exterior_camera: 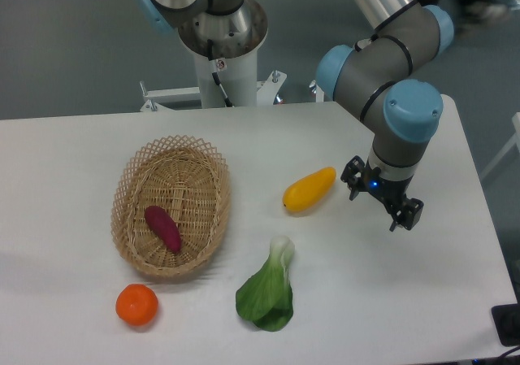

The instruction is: Pick up the mango from the table

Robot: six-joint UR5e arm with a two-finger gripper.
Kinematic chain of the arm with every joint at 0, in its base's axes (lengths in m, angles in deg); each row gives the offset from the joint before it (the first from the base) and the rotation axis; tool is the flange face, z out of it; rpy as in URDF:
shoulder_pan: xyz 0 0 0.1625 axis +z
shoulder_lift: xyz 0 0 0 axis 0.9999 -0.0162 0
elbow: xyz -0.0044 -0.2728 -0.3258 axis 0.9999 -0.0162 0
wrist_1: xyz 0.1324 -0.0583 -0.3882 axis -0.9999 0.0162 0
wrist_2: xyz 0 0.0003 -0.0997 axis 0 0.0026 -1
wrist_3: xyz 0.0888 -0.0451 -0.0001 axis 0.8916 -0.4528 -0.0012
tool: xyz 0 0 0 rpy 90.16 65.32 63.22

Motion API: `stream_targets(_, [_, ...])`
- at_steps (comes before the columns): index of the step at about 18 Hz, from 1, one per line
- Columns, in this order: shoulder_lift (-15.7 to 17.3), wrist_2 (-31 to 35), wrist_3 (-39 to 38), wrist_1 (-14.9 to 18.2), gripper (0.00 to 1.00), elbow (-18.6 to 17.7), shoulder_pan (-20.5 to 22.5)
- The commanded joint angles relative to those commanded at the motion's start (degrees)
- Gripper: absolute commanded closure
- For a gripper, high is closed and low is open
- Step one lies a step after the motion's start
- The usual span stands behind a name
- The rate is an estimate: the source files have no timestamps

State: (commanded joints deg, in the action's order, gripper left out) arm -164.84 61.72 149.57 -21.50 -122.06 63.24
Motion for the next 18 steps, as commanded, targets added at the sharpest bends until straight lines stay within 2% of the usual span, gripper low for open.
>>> stream_targets(9, [0.09, -0.44, 0.00, 0.09, 0.00, -0.35, 0.35])
stream_targets(14, [2.02, -2.46, 0.00, -0.18, 0.00, -4.91, 0.70])
stream_targets(18, [2.29, -2.11, -0.09, -0.26, 0.00, -6.41, 0.53])
